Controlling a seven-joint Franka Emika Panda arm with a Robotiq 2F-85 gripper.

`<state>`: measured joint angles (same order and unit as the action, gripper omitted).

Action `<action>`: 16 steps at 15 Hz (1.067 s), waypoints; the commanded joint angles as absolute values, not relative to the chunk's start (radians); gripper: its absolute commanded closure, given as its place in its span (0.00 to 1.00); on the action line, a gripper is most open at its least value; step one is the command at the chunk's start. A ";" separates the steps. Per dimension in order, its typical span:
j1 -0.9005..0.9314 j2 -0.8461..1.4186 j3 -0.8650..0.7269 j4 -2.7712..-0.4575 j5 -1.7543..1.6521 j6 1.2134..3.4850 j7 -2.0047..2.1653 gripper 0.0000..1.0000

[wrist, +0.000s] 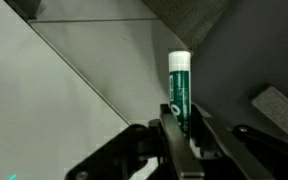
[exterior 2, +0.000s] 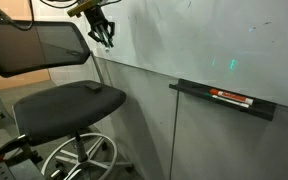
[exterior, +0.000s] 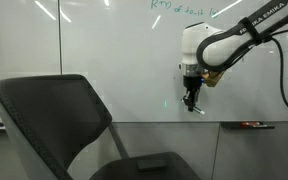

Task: Use the marker on the chair to draw on the whiteboard

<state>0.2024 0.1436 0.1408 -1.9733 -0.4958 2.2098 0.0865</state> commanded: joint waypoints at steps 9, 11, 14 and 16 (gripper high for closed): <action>0.206 0.258 0.074 -1.799 -0.699 2.368 0.231 0.94; 0.209 0.279 0.065 -1.783 -0.706 2.383 0.243 0.94; 0.220 0.313 0.062 -1.765 -0.723 2.404 0.259 0.94; 0.230 0.335 0.059 -1.748 -0.732 2.414 0.268 0.94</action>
